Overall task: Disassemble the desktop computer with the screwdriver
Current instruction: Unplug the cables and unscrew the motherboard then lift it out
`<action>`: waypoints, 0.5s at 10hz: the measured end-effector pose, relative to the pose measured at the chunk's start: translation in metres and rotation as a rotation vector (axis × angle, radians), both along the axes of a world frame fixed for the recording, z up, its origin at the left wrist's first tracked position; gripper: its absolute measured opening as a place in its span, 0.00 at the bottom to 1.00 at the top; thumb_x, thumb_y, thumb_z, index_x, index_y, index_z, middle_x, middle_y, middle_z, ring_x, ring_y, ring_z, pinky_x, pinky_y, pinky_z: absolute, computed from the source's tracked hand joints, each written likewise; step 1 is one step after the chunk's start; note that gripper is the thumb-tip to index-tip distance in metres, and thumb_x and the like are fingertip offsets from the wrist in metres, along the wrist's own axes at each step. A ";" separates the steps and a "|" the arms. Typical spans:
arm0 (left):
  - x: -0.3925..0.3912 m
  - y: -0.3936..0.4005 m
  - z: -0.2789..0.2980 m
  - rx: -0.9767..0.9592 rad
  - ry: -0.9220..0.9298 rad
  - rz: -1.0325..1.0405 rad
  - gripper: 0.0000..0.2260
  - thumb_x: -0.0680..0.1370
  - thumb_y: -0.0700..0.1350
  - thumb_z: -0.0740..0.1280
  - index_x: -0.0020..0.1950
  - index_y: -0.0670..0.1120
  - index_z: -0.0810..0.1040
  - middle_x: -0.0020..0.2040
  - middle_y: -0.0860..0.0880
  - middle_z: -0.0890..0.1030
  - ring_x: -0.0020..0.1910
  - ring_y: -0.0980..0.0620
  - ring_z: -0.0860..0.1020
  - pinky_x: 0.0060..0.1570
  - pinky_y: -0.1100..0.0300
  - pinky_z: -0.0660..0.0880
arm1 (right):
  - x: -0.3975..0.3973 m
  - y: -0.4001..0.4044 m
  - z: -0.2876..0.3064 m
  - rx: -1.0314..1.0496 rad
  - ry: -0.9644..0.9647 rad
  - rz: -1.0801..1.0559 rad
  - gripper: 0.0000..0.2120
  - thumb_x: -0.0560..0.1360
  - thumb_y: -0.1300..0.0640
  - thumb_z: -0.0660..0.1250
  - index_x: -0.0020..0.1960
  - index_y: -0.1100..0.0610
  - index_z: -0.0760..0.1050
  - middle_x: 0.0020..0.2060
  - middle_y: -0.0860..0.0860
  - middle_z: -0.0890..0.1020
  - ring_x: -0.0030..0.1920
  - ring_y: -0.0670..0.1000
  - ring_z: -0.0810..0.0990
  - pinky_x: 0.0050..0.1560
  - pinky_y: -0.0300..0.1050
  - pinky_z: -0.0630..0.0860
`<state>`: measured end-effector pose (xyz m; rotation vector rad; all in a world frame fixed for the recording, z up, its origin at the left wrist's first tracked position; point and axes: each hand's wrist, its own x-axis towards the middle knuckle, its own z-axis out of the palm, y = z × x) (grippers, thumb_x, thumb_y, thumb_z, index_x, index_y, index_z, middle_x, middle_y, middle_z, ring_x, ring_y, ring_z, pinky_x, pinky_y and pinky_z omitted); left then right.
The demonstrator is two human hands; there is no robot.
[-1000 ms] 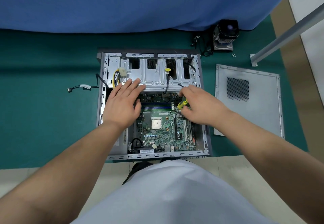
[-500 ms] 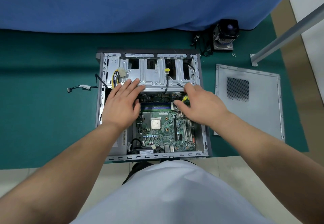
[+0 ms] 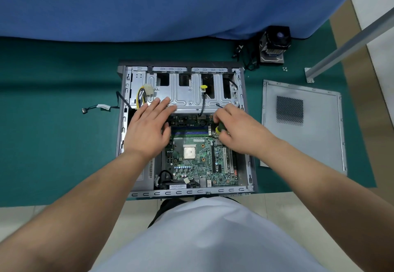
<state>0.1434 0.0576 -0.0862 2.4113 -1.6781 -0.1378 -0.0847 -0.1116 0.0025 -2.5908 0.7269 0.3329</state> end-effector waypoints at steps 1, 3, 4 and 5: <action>0.001 0.000 0.000 0.002 0.004 -0.001 0.26 0.80 0.51 0.55 0.79 0.59 0.65 0.81 0.56 0.65 0.81 0.55 0.59 0.81 0.53 0.49 | -0.002 0.004 -0.001 0.015 0.003 -0.027 0.16 0.77 0.53 0.64 0.63 0.52 0.67 0.56 0.50 0.69 0.55 0.54 0.72 0.51 0.50 0.74; 0.000 0.000 0.001 0.000 0.009 -0.003 0.26 0.80 0.51 0.55 0.79 0.59 0.65 0.81 0.56 0.65 0.81 0.55 0.59 0.81 0.53 0.49 | -0.002 0.005 -0.003 -0.093 -0.033 -0.080 0.11 0.82 0.52 0.59 0.62 0.56 0.70 0.54 0.53 0.72 0.50 0.57 0.76 0.49 0.53 0.76; 0.000 0.000 0.002 -0.005 0.007 -0.003 0.26 0.79 0.51 0.55 0.79 0.59 0.65 0.81 0.55 0.65 0.81 0.54 0.59 0.81 0.53 0.50 | -0.005 0.005 -0.003 -0.032 -0.040 -0.112 0.15 0.77 0.57 0.63 0.63 0.55 0.70 0.58 0.53 0.70 0.55 0.55 0.72 0.55 0.51 0.75; 0.000 0.000 0.002 -0.006 0.008 -0.006 0.26 0.79 0.51 0.55 0.78 0.59 0.66 0.81 0.55 0.65 0.81 0.54 0.59 0.81 0.53 0.50 | -0.003 0.006 -0.005 -0.096 -0.041 -0.179 0.13 0.81 0.52 0.60 0.64 0.57 0.69 0.57 0.55 0.71 0.46 0.56 0.74 0.46 0.51 0.74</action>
